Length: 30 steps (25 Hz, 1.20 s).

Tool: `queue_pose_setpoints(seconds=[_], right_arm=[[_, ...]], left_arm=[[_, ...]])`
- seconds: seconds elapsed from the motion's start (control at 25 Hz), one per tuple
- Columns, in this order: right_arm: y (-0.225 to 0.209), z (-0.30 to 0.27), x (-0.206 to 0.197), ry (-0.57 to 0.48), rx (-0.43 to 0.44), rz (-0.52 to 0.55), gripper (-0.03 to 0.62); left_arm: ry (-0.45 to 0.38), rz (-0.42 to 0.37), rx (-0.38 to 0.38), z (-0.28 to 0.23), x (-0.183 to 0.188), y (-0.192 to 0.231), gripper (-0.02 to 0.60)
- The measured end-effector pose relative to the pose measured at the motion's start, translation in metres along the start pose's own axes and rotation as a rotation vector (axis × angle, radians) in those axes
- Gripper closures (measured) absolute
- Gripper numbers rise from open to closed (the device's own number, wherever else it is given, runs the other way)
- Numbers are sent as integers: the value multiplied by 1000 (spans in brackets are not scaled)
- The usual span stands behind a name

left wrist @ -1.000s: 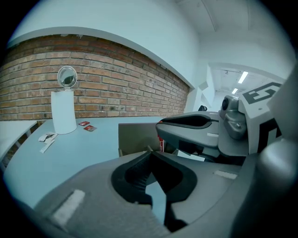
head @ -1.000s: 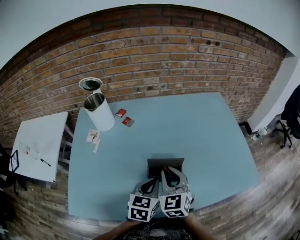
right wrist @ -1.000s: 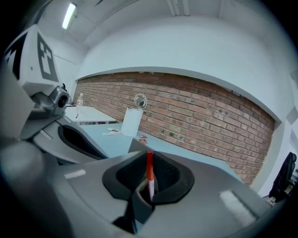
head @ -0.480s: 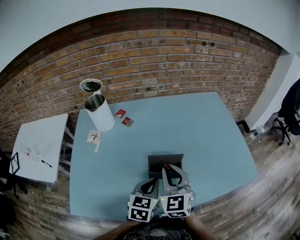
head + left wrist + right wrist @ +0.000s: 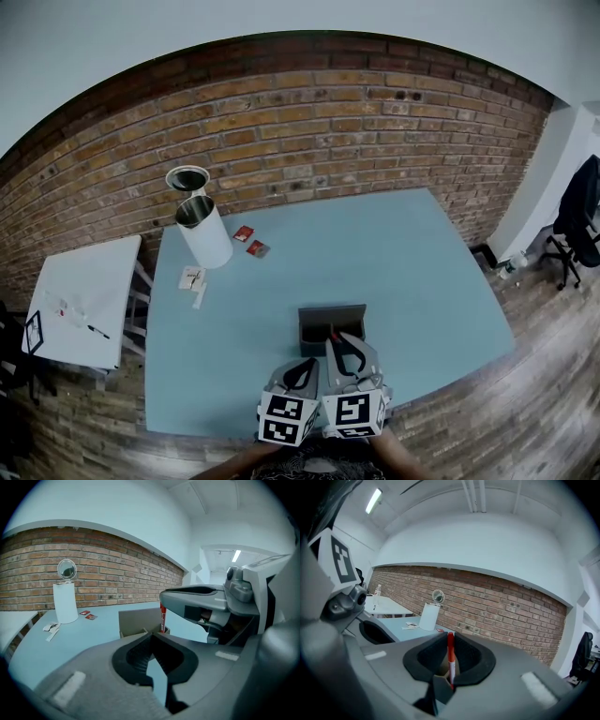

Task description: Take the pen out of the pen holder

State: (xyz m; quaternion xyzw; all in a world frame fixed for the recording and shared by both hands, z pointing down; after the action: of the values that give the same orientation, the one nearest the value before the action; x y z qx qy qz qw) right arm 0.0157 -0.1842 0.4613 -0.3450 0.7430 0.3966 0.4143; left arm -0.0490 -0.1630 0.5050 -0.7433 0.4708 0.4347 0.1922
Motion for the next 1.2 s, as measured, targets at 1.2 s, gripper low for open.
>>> queue_pose_setpoints(seconds=[1.2], right_arm=[[58, 58, -20, 61, 17, -45, 546]], left_arm=[[-88, 5, -9, 66, -23, -13, 581]])
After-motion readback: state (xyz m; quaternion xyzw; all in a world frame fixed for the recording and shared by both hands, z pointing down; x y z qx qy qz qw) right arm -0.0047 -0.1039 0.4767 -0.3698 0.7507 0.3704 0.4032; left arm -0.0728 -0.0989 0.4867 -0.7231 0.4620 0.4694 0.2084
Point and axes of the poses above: the fingertips, and each gripper's own axes: z backward along the fingers, y to its left, x out of its top, the point moved 3 cm from there along z, backward along the fingers, and after that the axes turned 8 degrees about y, right-handed, at the moved point
